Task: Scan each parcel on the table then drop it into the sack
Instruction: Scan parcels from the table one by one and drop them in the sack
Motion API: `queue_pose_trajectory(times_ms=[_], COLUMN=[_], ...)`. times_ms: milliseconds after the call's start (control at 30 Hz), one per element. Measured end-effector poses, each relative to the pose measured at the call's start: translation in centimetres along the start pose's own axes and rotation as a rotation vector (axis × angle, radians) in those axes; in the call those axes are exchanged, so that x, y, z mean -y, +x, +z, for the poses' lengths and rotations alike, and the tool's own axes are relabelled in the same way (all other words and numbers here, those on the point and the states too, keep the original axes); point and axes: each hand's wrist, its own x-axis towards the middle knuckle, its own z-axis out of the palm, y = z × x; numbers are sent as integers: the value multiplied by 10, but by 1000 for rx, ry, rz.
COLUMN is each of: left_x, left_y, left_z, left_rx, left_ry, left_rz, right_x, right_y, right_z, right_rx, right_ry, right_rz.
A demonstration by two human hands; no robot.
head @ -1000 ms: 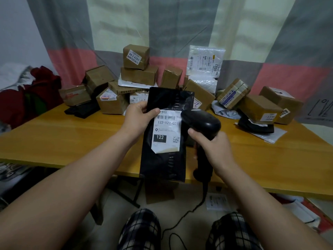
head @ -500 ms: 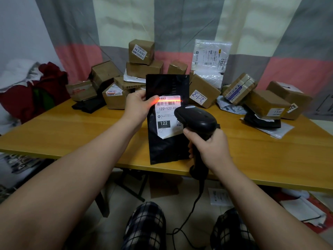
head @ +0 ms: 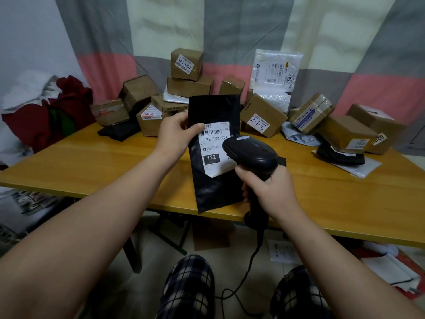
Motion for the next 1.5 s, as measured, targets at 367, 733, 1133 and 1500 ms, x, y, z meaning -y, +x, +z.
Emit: queue_pose_trajectory(times_ms=[367, 733, 1133, 1500], left_x=[-25, 14, 86, 119], left_y=[-88, -234, -317, -315], left_z=[-99, -271, -343, -346], left_rx=[-292, -485, -749, -510], left_ry=[364, 968, 858, 1073], left_rz=[229, -4, -494, -477], right_x=[20, 32, -24, -65], right_y=[1, -56, -99, -109], right_z=[78, 261, 368, 404], right_rx=[322, 851, 1064, 1106], right_ry=[79, -26, -282, -25], right_rz=[-129, -174, -83, 172])
